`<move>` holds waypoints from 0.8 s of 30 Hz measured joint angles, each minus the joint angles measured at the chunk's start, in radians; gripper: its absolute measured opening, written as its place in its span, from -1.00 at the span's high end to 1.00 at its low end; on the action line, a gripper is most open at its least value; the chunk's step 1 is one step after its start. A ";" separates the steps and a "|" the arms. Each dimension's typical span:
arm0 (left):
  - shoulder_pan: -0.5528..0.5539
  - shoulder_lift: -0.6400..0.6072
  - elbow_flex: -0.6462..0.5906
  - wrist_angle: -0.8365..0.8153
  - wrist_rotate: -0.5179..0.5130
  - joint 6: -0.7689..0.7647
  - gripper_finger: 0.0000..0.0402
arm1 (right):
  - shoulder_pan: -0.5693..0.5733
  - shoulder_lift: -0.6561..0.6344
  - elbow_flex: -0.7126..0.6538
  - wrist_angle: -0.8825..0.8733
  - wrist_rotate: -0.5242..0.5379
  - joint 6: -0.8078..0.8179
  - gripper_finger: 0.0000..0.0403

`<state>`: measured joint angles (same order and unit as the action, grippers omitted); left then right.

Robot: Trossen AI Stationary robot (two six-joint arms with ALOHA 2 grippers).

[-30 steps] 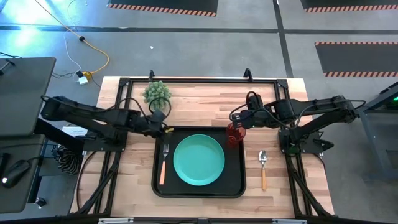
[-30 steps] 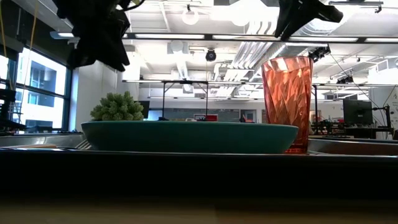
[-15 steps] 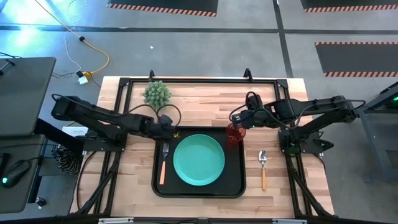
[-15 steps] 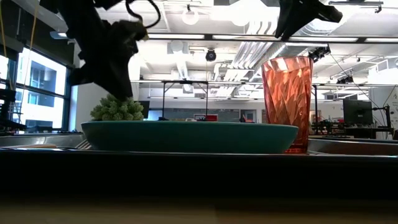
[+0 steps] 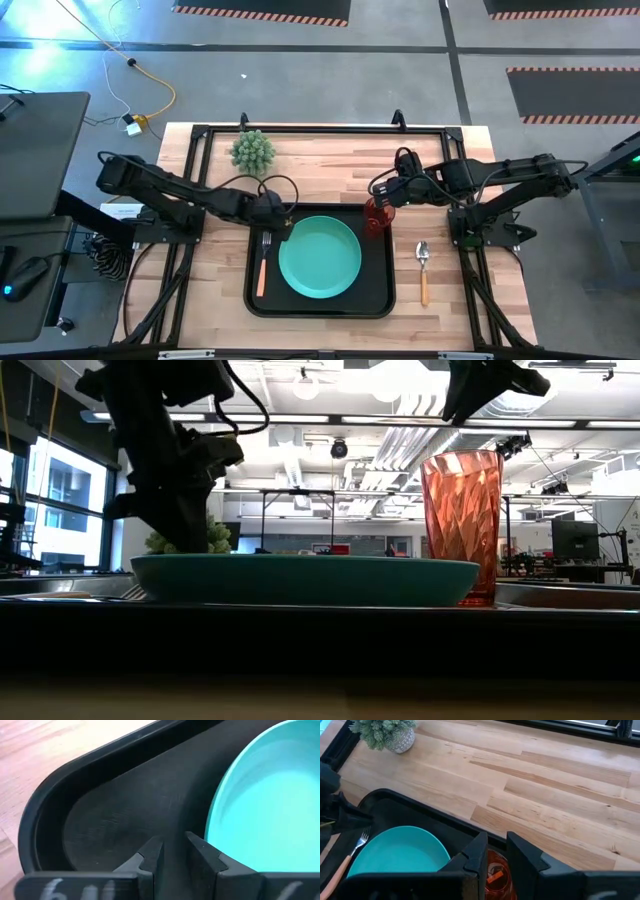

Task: Pick and place plate/cup/fork/spoon on tray
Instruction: Adjust the blue plate

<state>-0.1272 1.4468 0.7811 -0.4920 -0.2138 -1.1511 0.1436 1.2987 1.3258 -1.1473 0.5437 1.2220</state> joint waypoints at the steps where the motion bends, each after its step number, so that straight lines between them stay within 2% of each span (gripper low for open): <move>1: 0.000 0.004 0.000 0.003 0.002 0.000 0.68 | 0.000 0.000 0.000 0.000 0.000 0.000 0.69; 14: 0.000 0.084 0.000 0.073 0.048 0.001 0.68 | 0.000 0.001 0.000 0.000 0.003 0.000 0.69; 24: 0.000 0.085 0.000 0.085 0.055 0.001 0.68 | 0.000 0.001 0.000 0.003 0.003 -0.019 0.69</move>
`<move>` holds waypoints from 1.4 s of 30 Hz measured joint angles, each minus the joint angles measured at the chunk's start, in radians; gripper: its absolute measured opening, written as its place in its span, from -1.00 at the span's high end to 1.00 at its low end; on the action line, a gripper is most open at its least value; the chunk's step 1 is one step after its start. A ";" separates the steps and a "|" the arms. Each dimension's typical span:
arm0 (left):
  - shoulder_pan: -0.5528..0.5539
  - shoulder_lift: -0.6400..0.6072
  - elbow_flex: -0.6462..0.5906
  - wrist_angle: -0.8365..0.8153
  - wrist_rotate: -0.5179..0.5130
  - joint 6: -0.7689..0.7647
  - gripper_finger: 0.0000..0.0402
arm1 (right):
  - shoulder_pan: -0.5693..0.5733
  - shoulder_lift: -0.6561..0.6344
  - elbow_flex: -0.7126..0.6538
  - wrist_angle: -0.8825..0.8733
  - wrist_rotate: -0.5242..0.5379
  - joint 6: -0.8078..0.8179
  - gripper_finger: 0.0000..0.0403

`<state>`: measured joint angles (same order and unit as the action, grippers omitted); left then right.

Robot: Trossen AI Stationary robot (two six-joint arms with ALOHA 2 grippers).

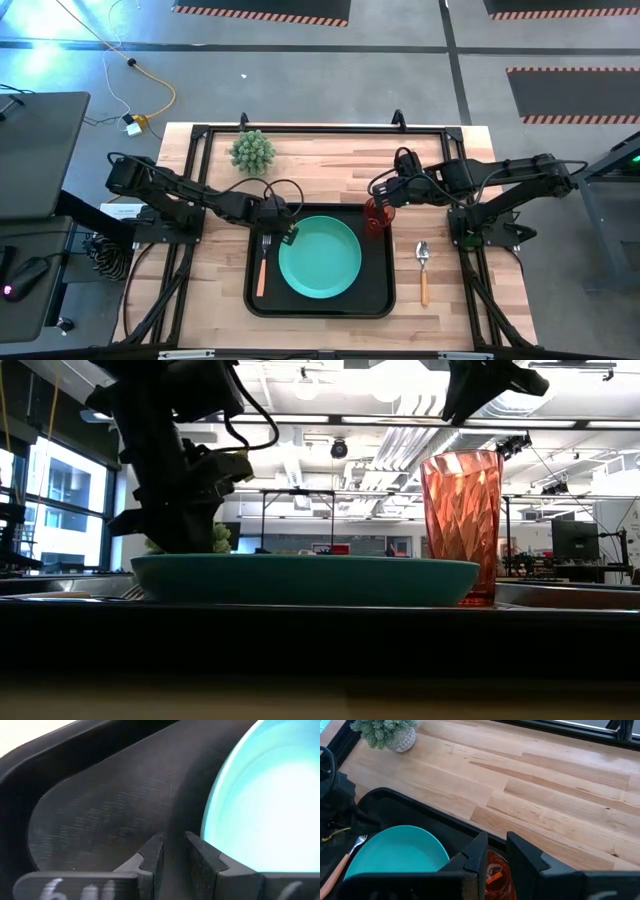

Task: Pick and place plate/cup/fork/spoon on tray
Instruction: Adjust the blue plate

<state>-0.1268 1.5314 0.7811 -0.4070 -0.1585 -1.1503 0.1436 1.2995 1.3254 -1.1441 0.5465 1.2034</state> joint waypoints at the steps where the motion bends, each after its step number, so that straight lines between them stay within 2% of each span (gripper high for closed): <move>1: 0.000 0.000 0.000 0.010 0.000 0.000 0.68 | 0.000 0.000 0.000 0.000 0.000 0.000 0.69; 34: 0.000 0.000 0.000 0.079 -0.009 0.017 0.68 | 0.000 0.000 0.000 0.000 0.000 -0.008 0.69; 42: 0.011 0.000 0.000 0.062 0.019 0.035 0.68 | 0.000 0.000 0.000 0.001 0.000 -0.008 0.69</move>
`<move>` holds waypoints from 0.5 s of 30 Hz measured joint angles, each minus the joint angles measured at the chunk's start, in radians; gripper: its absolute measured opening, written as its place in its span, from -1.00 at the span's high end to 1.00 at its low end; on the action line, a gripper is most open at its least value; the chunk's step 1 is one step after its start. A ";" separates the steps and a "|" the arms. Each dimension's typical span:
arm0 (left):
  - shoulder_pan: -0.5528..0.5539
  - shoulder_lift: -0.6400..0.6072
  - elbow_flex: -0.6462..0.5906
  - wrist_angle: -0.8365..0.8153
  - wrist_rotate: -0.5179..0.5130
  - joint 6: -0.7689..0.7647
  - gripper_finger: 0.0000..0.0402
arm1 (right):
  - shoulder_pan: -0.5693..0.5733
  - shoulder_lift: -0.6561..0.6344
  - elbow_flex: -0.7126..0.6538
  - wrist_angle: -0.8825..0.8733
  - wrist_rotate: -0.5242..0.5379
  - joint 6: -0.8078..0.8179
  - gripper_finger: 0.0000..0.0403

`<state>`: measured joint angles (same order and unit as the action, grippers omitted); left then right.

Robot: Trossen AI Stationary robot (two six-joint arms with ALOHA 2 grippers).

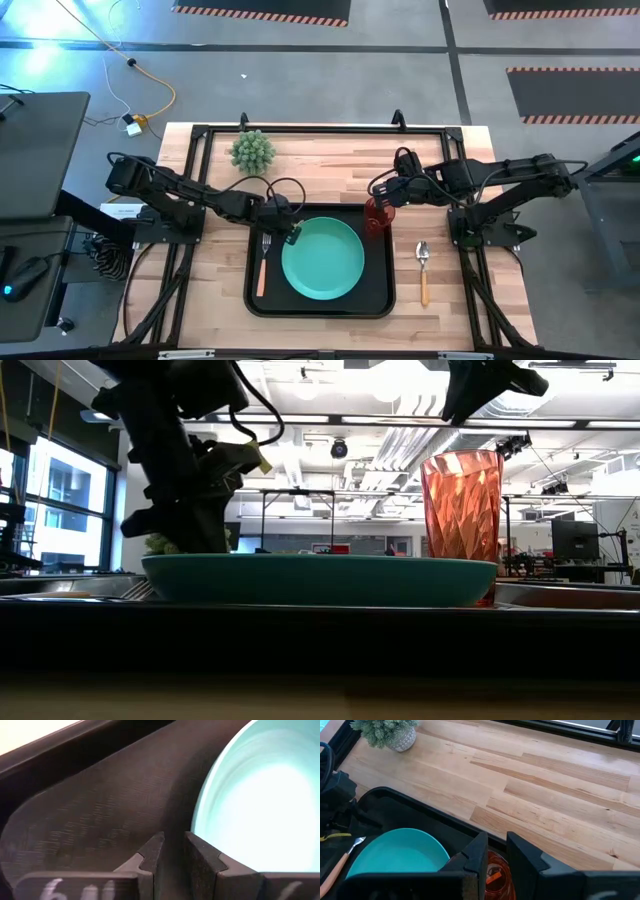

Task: Pick and place plate/cup/fork/spoon on tray
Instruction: Adjust the blue plate

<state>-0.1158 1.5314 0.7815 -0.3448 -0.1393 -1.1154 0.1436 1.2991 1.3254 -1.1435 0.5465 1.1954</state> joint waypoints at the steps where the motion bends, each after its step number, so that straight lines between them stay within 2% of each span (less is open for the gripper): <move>1: 0.000 0.000 0.000 -0.003 0.000 0.000 0.68 | 0.000 0.000 0.000 0.000 0.000 0.000 0.69; 15: -0.025 0.000 0.000 0.006 -0.004 -0.014 0.68 | 0.000 0.000 0.000 0.000 0.000 -0.002 0.69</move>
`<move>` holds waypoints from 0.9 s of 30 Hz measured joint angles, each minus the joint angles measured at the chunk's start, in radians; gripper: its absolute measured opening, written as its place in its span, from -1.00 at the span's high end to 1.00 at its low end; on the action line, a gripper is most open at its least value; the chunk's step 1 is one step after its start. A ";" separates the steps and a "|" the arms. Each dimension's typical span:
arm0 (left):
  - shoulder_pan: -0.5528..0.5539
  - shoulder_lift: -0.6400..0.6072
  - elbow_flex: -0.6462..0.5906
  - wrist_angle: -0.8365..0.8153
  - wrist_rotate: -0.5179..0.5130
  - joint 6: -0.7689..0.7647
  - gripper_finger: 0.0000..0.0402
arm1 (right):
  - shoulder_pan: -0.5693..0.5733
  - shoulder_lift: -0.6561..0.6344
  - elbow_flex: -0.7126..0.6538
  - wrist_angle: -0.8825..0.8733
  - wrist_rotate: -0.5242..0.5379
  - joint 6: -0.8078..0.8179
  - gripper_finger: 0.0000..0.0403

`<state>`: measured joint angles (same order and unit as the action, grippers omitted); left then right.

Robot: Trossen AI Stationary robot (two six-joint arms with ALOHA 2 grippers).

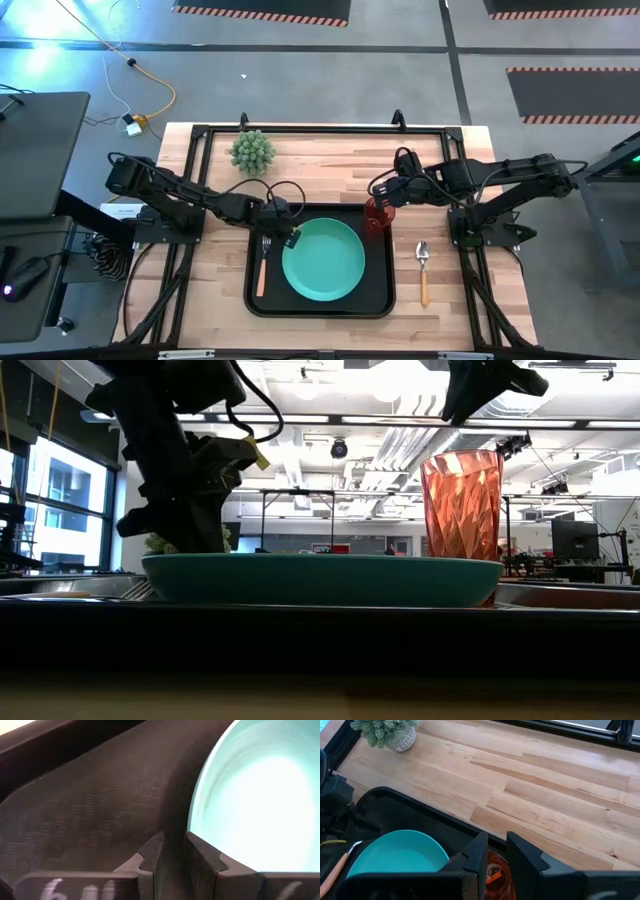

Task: Pick and place plate/cup/fork/spoon on tray
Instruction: Adjust the blue plate

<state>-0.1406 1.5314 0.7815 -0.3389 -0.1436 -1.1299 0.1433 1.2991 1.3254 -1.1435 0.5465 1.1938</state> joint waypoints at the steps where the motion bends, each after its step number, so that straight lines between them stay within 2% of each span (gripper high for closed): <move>1: 0.000 0.000 0.000 0.001 0.000 -0.007 0.68 | 0.000 0.000 0.000 0.000 0.000 0.000 0.69; 15: 0.000 0.000 0.000 0.042 -0.023 -0.021 0.68 | 0.000 0.000 0.000 0.000 0.003 -0.002 0.69; 27: 0.010 -0.008 0.000 -0.024 -0.060 0.004 0.68 | 0.000 0.000 0.000 0.000 0.003 -0.006 0.69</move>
<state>-0.1310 1.5238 0.7815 -0.3630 -0.2040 -1.1258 0.1435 1.2987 1.3251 -1.1439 0.5491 1.1878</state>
